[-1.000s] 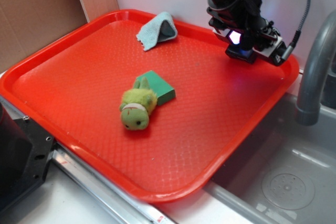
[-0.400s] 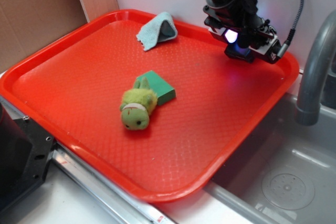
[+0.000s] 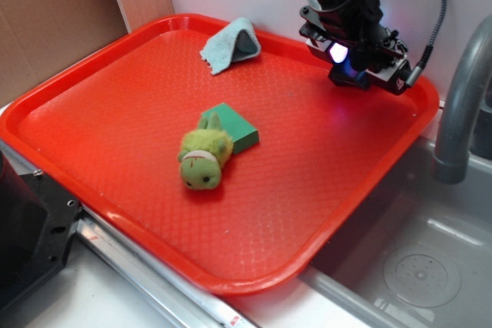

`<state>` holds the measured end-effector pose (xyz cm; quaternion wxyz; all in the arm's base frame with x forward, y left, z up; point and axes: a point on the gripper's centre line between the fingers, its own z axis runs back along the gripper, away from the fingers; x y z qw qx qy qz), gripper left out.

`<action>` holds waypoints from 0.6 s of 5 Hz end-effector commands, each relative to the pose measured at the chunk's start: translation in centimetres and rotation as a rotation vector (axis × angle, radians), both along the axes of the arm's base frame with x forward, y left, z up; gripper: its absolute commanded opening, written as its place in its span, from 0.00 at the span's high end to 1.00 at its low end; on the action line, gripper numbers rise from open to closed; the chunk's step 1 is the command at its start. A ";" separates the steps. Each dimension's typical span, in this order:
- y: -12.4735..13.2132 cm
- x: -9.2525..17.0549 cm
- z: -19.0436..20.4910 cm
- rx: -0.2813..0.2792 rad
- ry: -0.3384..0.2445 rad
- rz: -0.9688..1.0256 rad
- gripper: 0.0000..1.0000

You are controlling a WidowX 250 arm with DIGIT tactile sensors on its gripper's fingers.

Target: Grab the black box.

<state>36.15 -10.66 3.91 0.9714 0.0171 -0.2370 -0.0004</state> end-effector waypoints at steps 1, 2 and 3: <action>1.0 0.2 1.2 0.046 -0.015 0.086 0.00; 1.7 0.4 0.7 0.025 -0.002 0.095 1.00; 1.6 0.5 0.9 0.031 0.001 0.081 1.00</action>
